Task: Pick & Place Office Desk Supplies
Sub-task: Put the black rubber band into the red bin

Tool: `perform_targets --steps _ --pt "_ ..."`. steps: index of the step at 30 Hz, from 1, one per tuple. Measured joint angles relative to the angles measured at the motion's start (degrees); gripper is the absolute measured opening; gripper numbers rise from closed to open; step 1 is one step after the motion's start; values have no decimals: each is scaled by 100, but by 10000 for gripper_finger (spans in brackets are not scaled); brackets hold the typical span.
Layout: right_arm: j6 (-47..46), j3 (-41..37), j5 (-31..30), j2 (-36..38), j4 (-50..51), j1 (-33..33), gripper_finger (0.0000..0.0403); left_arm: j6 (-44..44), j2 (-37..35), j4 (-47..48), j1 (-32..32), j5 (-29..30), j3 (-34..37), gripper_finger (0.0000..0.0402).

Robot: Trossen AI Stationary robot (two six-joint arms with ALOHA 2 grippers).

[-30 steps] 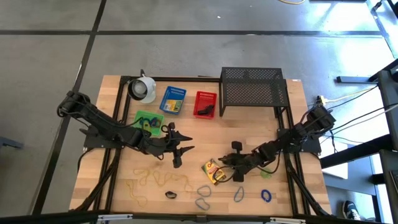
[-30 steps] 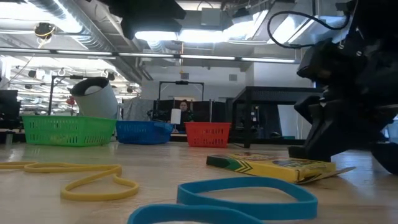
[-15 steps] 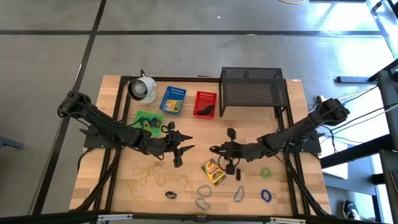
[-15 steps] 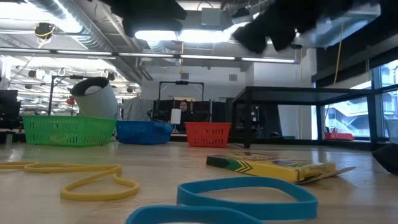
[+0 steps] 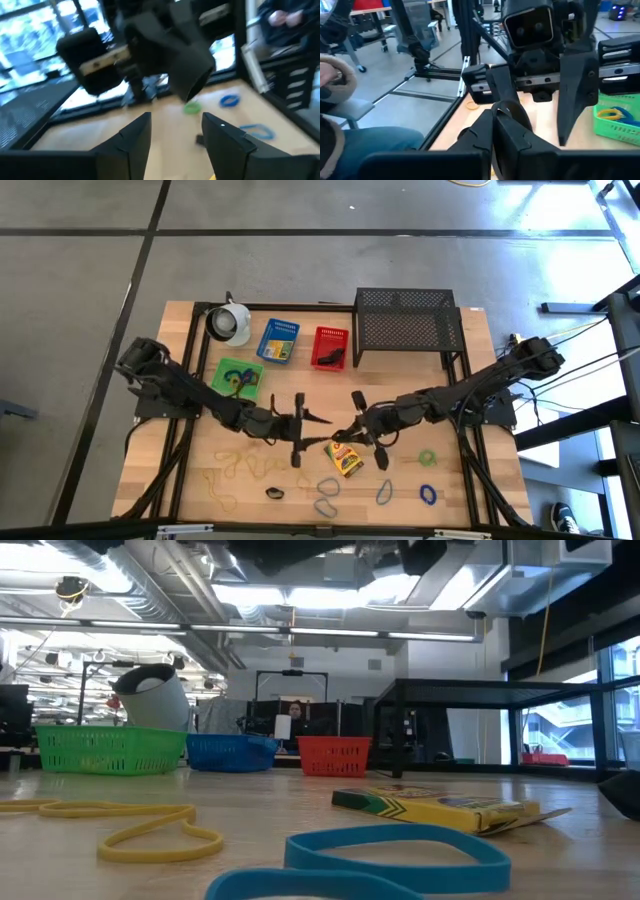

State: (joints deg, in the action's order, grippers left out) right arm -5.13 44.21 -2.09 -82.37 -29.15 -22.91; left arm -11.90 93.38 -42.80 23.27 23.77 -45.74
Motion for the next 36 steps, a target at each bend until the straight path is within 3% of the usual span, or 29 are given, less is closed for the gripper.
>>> perform_targets --steps 9,13,21,26,36 --pt "-6 1 18 -111 -390 -1 19 -30 283 -788 -187 -775 -2 234" --pt "0 2 16 -276 -603 -1 20 -173 430 -1380 -291 -877 -7 241" --pt "136 2 1 -280 -800 -1 20 -92 440 -1316 -302 -879 -7 240" --pt "155 2 -37 -280 -789 -1 20 -90 440 -1302 -304 -881 -7 208" --pt "170 2 -351 -280 -769 -1 20 -282 440 -1303 -304 -1130 -7 79"
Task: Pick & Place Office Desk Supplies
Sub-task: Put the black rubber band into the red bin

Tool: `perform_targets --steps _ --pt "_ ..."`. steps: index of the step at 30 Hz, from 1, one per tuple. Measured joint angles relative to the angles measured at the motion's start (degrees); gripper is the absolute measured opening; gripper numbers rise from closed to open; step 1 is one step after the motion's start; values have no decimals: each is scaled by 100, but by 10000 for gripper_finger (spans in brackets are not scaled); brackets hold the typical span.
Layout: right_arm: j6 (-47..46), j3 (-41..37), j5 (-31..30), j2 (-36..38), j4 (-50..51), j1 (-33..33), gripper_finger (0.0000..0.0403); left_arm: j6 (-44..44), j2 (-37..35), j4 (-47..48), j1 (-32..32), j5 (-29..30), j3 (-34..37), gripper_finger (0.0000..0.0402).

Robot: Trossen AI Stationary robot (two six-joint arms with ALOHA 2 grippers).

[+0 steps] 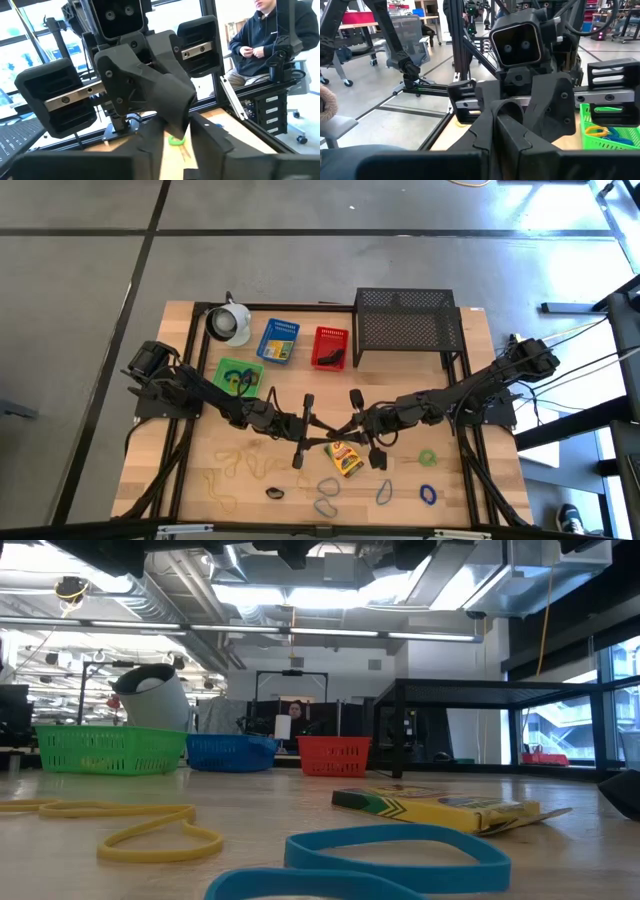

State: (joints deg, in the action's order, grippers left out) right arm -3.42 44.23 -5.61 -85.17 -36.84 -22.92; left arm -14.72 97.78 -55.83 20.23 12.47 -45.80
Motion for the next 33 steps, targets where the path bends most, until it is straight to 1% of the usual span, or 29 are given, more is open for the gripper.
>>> perform_targets --steps 4,6,9,12,14,18,20,22,26,29,33 --pt "0 0 0 0 49 0 20 -22 0 2 -22 -4 0 24" --pt "-20 0 0 0 81 0 20 5 0 11 -47 -17 0 7" --pt "-236 1 -4 2 82 0 23 86 0 16 -59 5 0 5" --pt "-418 2 -20 2 83 2 37 175 0 46 -61 129 0 3" --pt "-453 1 -46 9 83 1 55 204 0 46 -61 182 0 3" --pt "-348 2 -300 55 175 -2 102 343 0 45 -71 245 0 3" --pt "-223 4 -392 214 518 -2 125 365 -1 51 -92 246 0 3" --pt "-210 4 -557 458 1063 -1 147 367 -2 94 -100 281 0 3" --pt "-213 4 -1186 1100 2214 -1 177 363 -13 206 -110 517 0 3" --pt "-438 4 -1595 1545 2856 -7 190 471 -13 313 -240 851 0 3" --pt "-1011 4 -1950 1898 3433 -7 193 968 -13 710 -658 1178 0 3"
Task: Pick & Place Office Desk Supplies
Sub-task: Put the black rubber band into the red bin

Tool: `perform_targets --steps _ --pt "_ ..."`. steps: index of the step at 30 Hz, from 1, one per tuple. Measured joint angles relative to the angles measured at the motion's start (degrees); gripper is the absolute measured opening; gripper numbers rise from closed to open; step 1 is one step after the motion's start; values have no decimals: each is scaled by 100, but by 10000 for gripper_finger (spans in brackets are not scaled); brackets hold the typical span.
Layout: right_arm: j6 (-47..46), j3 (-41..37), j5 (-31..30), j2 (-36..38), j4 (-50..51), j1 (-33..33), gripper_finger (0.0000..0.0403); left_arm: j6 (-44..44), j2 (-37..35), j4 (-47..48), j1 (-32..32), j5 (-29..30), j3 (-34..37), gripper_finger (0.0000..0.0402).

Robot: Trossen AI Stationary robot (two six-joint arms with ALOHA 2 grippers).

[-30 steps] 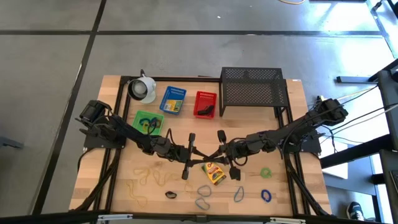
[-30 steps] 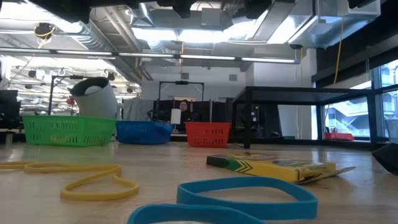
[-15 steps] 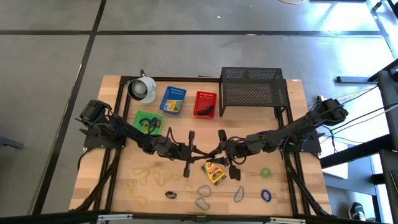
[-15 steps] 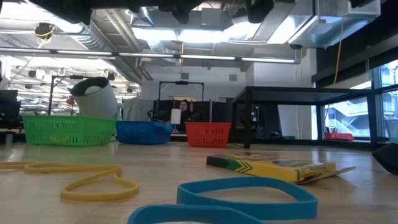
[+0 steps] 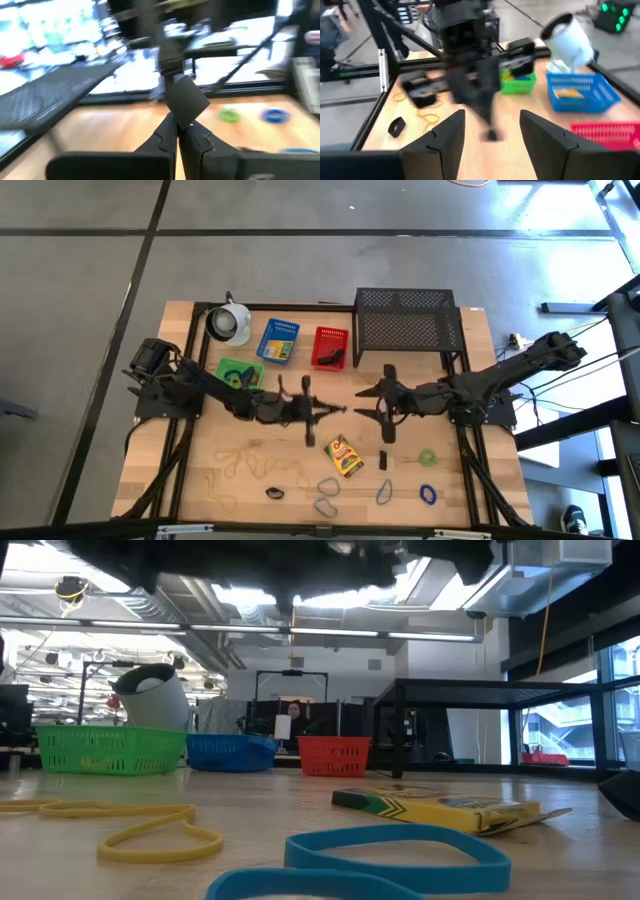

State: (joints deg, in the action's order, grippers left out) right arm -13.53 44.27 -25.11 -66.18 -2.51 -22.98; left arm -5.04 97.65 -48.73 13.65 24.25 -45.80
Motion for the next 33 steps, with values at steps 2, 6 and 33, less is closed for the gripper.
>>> perform_targets --steps 2,6,33 --pt "-253 0 -24 51 186 0 193 169 0 224 -342 70 0 3" --pt "-671 0 -17 -22 337 0 186 327 0 888 -1173 57 0 3" --pt "-797 -2 -413 -320 547 -236 168 1327 1025 1284 -2763 -896 0 4"
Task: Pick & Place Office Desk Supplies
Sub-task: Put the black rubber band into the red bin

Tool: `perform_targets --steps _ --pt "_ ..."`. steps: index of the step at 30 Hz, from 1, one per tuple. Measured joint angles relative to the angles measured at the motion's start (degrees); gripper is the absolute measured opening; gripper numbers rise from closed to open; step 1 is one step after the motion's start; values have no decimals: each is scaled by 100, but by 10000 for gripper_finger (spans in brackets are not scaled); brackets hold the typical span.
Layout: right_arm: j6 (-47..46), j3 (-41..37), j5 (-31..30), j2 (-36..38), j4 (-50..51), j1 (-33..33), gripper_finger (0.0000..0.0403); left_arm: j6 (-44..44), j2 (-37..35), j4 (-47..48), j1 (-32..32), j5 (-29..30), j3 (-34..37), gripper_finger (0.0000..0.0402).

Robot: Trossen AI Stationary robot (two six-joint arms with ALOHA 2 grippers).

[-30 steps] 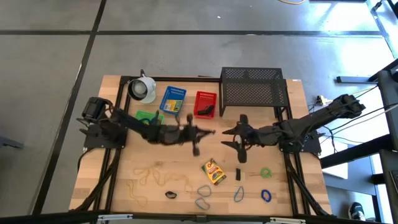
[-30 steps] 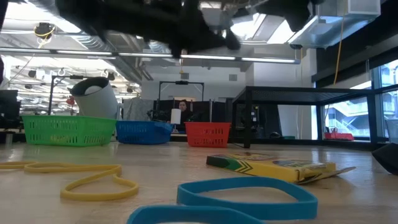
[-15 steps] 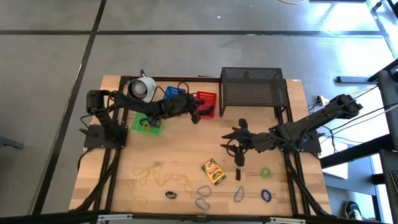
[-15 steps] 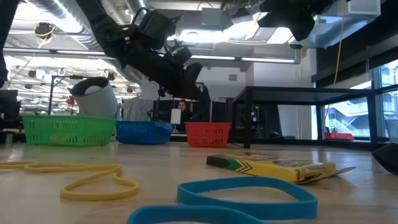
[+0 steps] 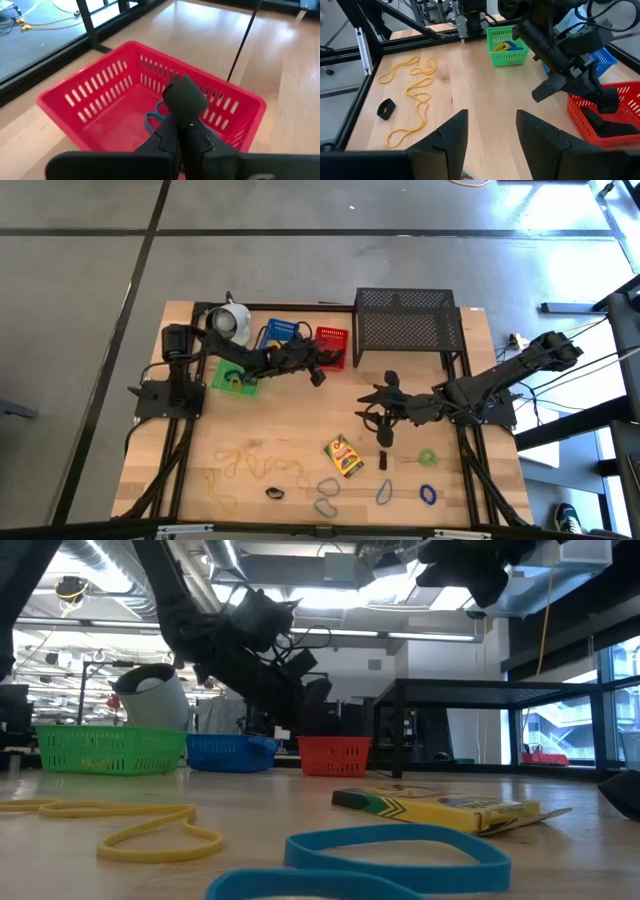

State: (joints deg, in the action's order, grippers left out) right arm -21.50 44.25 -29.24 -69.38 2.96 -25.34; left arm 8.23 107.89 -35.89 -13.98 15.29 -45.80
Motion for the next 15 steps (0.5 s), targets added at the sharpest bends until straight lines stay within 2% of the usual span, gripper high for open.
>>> perform_targets --steps 6,15 --pt "71 0 9 0 78 0 168 0 7 6 0 17 0 15" --pt "70 0 16 0 217 0 168 0 7 8 0 14 0 95"
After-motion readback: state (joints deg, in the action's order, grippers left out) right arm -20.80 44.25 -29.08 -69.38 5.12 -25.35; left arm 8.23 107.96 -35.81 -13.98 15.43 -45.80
